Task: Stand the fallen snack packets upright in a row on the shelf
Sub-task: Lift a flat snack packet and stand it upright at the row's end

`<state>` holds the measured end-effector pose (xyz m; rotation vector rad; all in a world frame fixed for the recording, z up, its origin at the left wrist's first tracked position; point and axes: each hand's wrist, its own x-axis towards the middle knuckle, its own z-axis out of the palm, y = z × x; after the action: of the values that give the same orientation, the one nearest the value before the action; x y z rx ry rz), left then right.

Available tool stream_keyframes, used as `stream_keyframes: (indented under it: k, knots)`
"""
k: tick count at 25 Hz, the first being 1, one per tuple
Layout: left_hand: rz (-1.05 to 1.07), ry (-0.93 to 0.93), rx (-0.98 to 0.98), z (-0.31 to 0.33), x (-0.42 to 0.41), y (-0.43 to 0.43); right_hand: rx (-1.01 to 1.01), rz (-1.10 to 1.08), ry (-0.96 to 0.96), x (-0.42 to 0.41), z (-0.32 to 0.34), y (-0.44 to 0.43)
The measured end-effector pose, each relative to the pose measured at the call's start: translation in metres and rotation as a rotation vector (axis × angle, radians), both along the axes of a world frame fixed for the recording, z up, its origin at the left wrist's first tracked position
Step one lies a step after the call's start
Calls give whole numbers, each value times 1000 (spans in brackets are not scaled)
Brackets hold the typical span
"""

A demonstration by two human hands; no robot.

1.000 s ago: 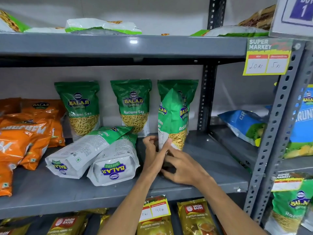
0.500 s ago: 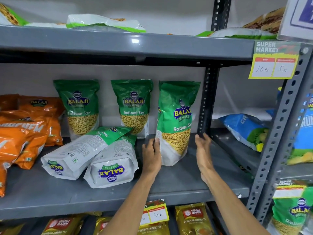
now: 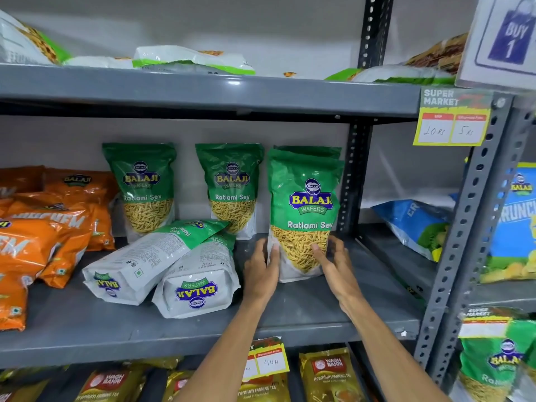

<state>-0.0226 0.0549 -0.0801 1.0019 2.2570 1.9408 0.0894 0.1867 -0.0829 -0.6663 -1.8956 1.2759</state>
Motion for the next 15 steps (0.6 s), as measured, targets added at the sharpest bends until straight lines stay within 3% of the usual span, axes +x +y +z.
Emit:
stream_keyframes:
  k: [6,15]
  knots:
    - [-82,12,-148,5,17,-17,-92,40,5,20,10,-17]
    - [-227,0,-254,2,43,-42,-44,8,-70,65,5,-31]
